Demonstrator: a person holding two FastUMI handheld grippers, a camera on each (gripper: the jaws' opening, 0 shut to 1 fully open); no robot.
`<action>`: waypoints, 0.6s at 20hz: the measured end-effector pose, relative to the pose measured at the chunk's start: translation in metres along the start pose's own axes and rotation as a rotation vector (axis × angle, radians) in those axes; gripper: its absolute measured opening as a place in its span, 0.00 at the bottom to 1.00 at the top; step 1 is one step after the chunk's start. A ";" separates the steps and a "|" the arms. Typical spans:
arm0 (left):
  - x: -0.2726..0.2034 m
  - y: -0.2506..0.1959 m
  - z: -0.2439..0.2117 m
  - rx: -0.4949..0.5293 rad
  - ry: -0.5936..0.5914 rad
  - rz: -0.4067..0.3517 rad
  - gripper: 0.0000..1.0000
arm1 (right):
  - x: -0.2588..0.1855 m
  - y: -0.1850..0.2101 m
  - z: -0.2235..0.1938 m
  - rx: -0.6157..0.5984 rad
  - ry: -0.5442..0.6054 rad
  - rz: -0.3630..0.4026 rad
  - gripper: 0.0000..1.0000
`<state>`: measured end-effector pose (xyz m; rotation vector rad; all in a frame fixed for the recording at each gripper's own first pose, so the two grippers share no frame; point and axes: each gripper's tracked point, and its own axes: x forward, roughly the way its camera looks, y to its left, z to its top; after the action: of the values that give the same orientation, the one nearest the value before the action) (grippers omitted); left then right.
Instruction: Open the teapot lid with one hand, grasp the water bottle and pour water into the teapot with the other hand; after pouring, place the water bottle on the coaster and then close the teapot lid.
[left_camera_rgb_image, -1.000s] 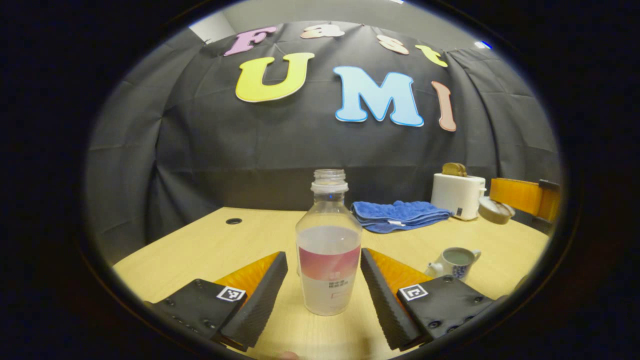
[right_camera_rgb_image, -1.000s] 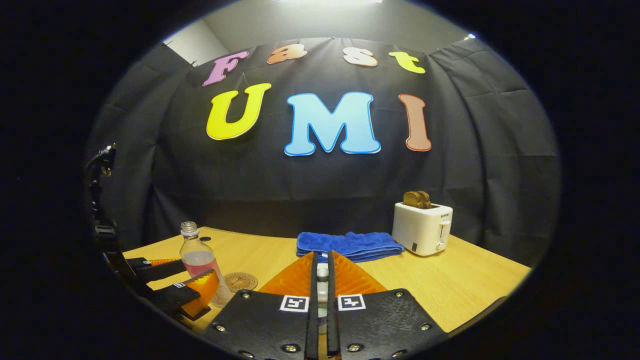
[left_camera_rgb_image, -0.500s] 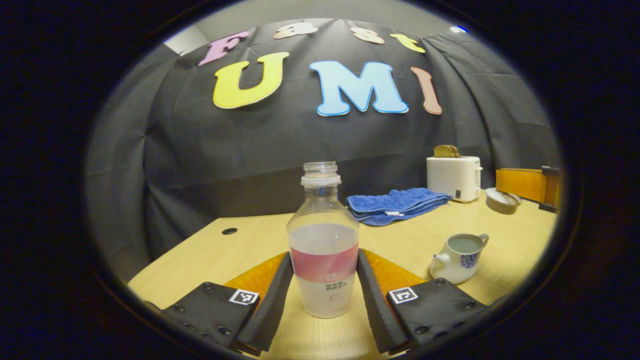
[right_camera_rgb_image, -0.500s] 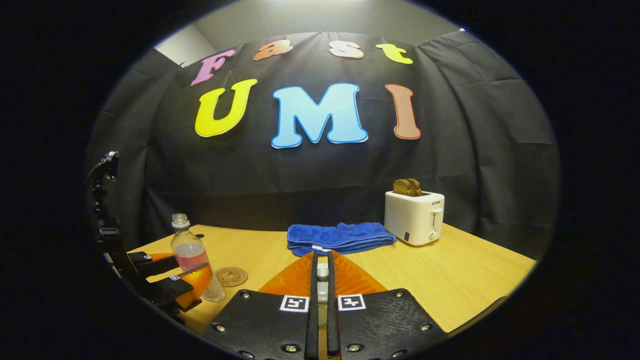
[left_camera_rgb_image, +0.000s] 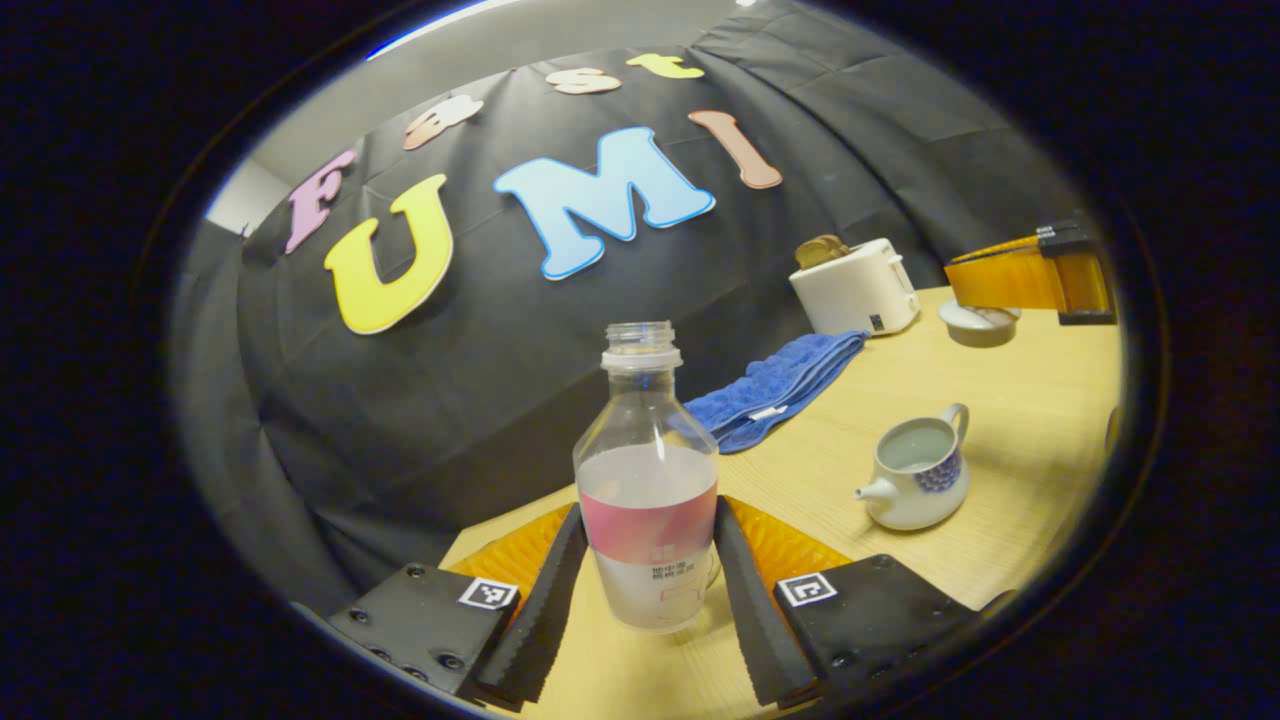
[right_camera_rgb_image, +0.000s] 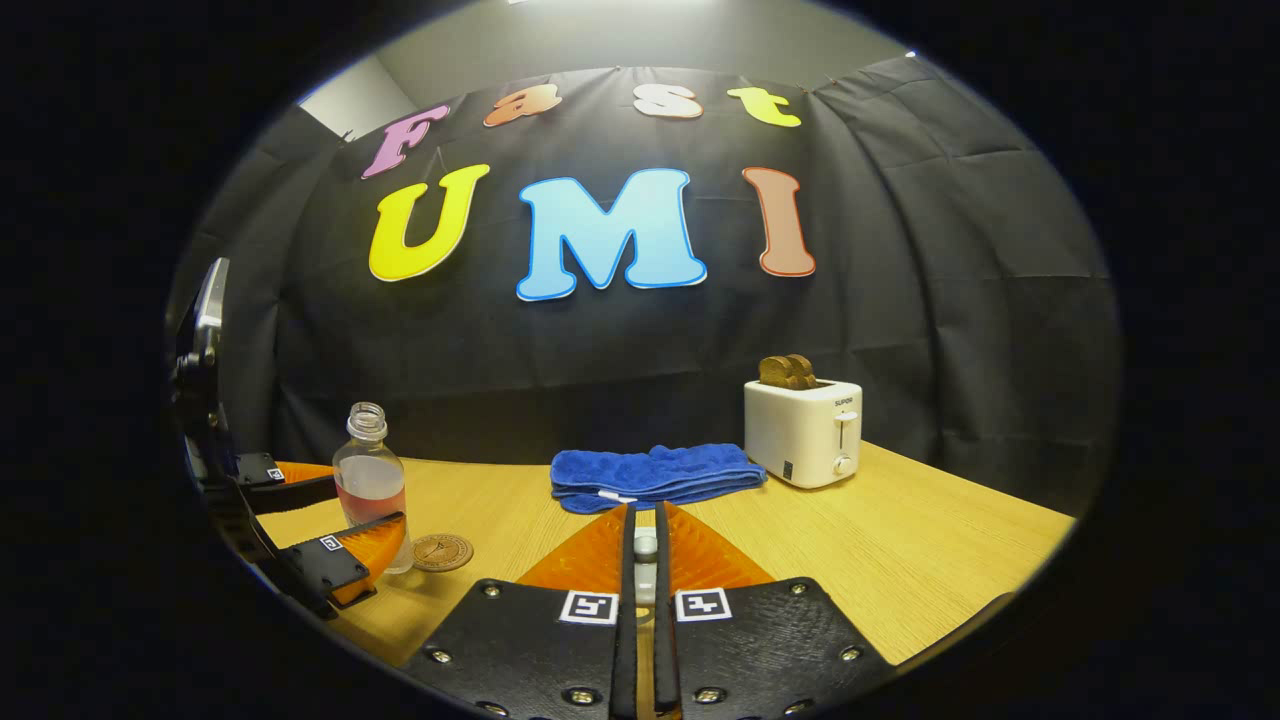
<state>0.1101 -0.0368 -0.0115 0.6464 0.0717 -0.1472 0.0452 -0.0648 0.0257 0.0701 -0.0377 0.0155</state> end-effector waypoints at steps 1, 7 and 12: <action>0.000 -0.002 0.004 0.040 -0.002 -0.009 0.85 | -0.001 -0.005 -0.001 0.004 -0.001 -0.010 0.07; 0.004 -0.015 0.010 0.260 0.002 -0.043 0.85 | -0.008 -0.028 -0.006 0.018 0.001 -0.047 0.07; 0.006 -0.019 0.015 0.466 -0.005 -0.043 0.85 | -0.011 -0.040 -0.010 0.021 -0.005 -0.056 0.06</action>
<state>0.1135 -0.0622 -0.0116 1.1101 0.0463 -0.2098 0.0355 -0.1039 0.0130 0.0920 -0.0404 -0.0400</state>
